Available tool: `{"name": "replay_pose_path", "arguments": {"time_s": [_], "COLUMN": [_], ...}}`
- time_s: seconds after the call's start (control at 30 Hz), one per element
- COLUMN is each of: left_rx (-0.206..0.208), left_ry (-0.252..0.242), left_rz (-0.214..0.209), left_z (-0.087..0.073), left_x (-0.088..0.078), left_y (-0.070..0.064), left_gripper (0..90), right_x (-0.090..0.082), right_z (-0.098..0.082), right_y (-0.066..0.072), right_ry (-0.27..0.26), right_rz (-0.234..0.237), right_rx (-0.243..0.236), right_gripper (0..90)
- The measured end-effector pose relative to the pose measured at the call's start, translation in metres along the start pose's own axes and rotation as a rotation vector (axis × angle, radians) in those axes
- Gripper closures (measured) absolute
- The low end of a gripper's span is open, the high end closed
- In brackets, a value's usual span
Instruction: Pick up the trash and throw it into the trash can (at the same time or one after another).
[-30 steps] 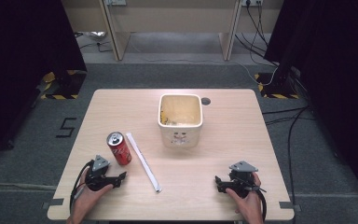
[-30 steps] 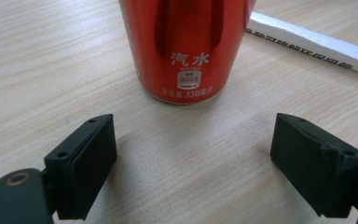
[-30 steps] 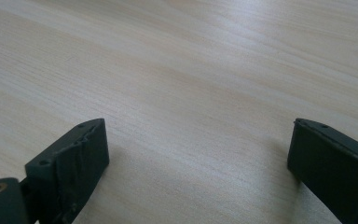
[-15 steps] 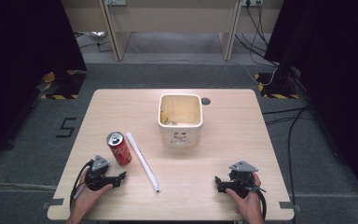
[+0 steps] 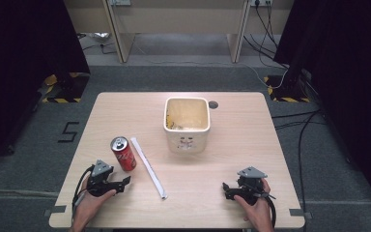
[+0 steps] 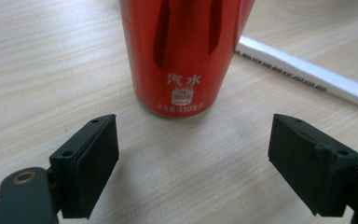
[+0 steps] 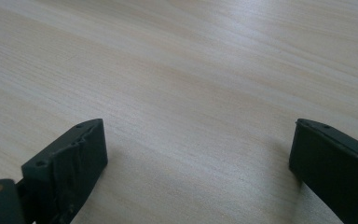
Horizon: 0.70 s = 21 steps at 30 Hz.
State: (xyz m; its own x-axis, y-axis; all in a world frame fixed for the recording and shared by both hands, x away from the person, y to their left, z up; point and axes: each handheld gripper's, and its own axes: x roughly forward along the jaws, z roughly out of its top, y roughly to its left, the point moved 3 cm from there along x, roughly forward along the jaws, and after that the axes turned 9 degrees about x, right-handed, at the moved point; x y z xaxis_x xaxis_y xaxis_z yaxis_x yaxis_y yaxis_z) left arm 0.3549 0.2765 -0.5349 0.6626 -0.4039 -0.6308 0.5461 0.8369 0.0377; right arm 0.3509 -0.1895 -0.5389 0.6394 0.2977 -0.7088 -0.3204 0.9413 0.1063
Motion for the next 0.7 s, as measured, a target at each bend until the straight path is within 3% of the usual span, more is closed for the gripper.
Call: {"name": "replay_pose_path", "arguments": {"time_s": [0.7], "left_rx": [0.008], "left_ry": [-0.052], "left_rz": [0.009], "left_z": [0.022], "left_x": [-0.012], "left_y": [0.003], "left_gripper": [16.3], "right_x": [0.000], "right_z": [0.000], "right_y": [0.000], "right_ry": [0.002], "right_rz": [0.001], "right_rx": [-0.002], "right_gripper": [3.9]}}
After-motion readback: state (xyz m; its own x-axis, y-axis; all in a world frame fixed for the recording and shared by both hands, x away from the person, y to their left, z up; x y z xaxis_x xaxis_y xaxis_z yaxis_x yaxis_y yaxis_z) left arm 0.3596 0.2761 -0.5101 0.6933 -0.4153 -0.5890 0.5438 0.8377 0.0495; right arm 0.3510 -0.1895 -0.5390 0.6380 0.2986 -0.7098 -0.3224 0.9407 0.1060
